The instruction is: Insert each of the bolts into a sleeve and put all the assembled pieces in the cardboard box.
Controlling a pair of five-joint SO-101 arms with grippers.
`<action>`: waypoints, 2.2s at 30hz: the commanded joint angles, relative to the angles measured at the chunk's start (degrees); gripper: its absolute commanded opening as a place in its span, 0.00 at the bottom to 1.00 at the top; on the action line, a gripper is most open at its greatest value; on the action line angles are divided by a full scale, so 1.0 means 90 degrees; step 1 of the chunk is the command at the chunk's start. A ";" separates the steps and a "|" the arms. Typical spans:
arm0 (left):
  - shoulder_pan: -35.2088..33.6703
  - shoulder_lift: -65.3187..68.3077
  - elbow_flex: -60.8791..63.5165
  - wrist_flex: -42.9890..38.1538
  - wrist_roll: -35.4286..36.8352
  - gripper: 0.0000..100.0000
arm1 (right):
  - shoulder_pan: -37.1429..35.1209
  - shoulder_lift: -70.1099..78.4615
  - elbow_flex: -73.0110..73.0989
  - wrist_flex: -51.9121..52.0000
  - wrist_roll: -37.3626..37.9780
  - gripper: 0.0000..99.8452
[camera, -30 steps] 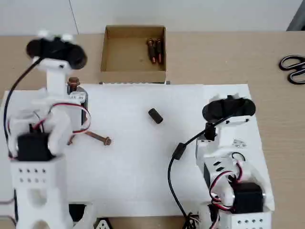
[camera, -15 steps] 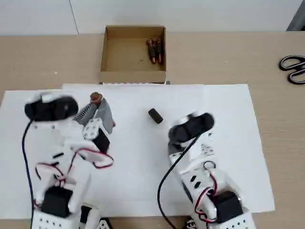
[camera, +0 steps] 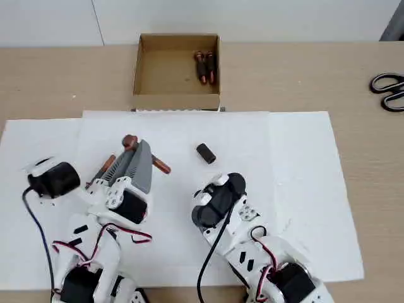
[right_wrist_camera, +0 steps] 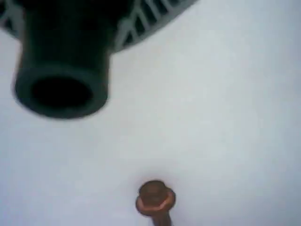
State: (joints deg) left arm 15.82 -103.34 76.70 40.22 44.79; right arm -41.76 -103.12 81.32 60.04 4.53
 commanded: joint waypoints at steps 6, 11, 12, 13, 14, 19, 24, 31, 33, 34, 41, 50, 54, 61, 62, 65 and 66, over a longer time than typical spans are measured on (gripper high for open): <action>0.0684 -0.0078 -0.0044 -0.0195 0.0068 0.01 | -0.0063 -0.0083 -0.0020 -0.0747 0.0742 0.00; 0.0860 -0.0078 -0.0044 -0.0186 0.0059 0.01 | -0.0063 -0.0083 -0.0029 -0.0747 0.0821 0.00; 0.0860 -0.0078 -0.0044 -0.0176 0.0059 0.01 | -0.0063 -0.0083 -0.0029 -0.0747 0.0821 0.00; 0.0860 -0.0078 -0.0044 -0.0156 0.0059 0.01 | -0.0063 -0.0083 -0.0029 -0.0747 0.0821 0.00; 0.0869 -0.0078 -0.0054 -0.0078 0.0059 0.01 | -0.0063 -0.0083 -0.0029 -0.0747 0.0821 0.00; 0.0879 -0.0078 -0.0132 0.0420 0.0059 0.01 | -0.0063 -0.0083 -0.0049 -0.0757 0.0821 0.00; 0.0879 -0.0078 -0.0142 0.0635 0.0059 0.01 | -0.0063 -0.0083 -0.0068 -0.0757 0.0821 0.00; 0.1250 -0.0078 -0.0122 0.0615 0.0059 0.01 | -0.0083 -0.0073 -0.0068 -0.0757 0.0821 0.00; 0.1358 -0.0078 -0.0112 0.0615 0.0059 0.01 | -0.0083 -0.0073 -0.0068 -0.0757 0.0821 0.00; 0.1358 -0.0078 -0.0112 0.0606 0.0059 0.01 | -0.0083 -0.0073 -0.0068 -0.0757 0.0821 0.00; 0.1289 -0.0078 -0.0112 0.0596 0.0049 0.01 | -0.0083 -0.0073 -0.0068 -0.0757 0.0821 0.00; 0.0996 -0.0078 -0.0103 0.0264 0.0039 0.01 | -0.0083 -0.0073 -0.0068 -0.0757 0.0821 0.00; 0.1006 -0.0078 0.0083 0.0147 -0.0078 0.01 | -0.0083 -0.0073 -0.0068 -0.0757 0.0821 0.00; 0.1016 -0.0078 0.0200 0.0107 -0.0166 0.01 | -0.0083 -0.0083 -0.0068 -0.0767 0.0811 0.00; 0.1016 -0.0078 0.0249 0.0098 -0.0166 0.01 | -0.0083 -0.0083 -0.0068 -0.0777 0.0811 0.00; 0.1074 -0.0078 0.0376 0.0098 -0.0147 0.01 | -0.0083 -0.0073 -0.0059 -0.0962 0.0811 0.00; 0.1172 -0.0078 0.0386 0.0107 -0.0147 0.01 | -0.0083 -0.0073 -0.0049 -0.0982 0.0811 0.00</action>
State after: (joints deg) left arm 25.41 -103.43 80.13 42.59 43.65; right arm -42.29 -103.03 81.41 53.63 11.47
